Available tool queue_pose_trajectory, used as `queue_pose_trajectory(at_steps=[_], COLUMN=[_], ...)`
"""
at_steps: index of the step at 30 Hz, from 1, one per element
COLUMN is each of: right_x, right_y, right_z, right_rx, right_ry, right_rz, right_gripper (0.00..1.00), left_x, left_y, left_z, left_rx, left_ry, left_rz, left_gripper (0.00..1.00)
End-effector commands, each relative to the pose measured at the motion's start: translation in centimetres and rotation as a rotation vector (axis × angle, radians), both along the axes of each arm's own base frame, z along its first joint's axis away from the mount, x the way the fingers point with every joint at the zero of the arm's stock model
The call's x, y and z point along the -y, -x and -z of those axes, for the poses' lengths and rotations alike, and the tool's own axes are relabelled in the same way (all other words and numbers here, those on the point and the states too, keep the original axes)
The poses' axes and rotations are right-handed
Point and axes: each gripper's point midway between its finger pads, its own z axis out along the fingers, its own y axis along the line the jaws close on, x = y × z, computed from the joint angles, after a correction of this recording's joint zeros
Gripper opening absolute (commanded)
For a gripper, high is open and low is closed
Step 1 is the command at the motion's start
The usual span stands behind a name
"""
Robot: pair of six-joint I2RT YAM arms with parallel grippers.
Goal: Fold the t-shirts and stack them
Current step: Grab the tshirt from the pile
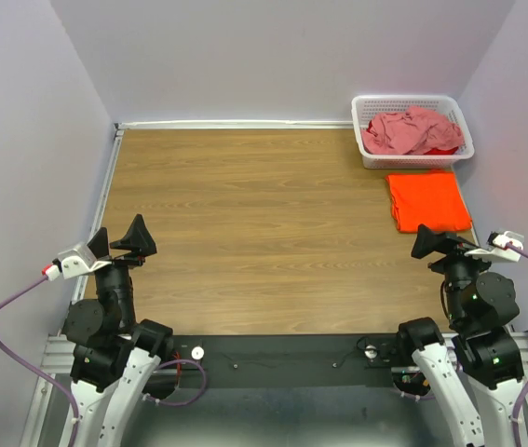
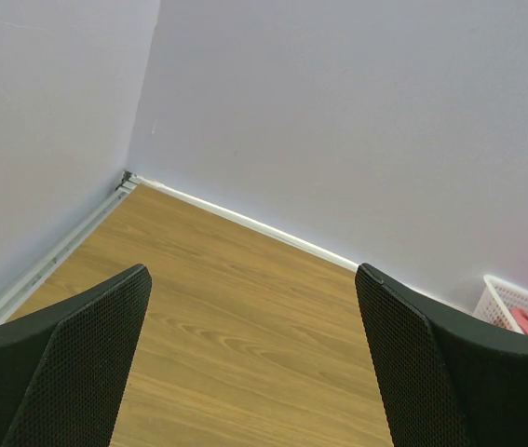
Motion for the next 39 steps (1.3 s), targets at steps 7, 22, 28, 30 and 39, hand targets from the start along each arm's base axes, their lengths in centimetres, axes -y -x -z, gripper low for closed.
queue_pose_trajectory(at_steps=[7, 22, 28, 30, 39], right_x=[-0.2, -2.6, -0.1, 1.3, 3.2], right_y=[-0.7, -20.6, -30.3, -33.1, -41.4], right_z=[-1.3, 0.3, 1.9, 5.6, 14.9], right_rx=[0.015, -0.372, -0.431, -0.500, -0.632], right_ry=[-0.040, 0.081, 0.037, 0.026, 0.068], right_rz=[0.010, 0.150, 0.212, 0.225, 0.170], right_gripper=[1.00, 1.00, 0.99, 0.98, 0.77], left_x=[0.6, 2.5, 2.7, 2.9, 2.5], left_y=[-0.3, -1.6, -1.4, -1.4, -2.0], left_z=[-0.3, 0.1, 0.0, 0.0, 0.5], left_rx=[0.019, -0.013, 0.003, 0.003, -0.028], left_ry=[-0.015, -0.071, -0.072, -0.078, -0.068], left_rz=[0.026, 0.108, 0.123, 0.129, 0.098], left_gripper=[0.99, 0.99, 0.99, 0.98, 0.97])
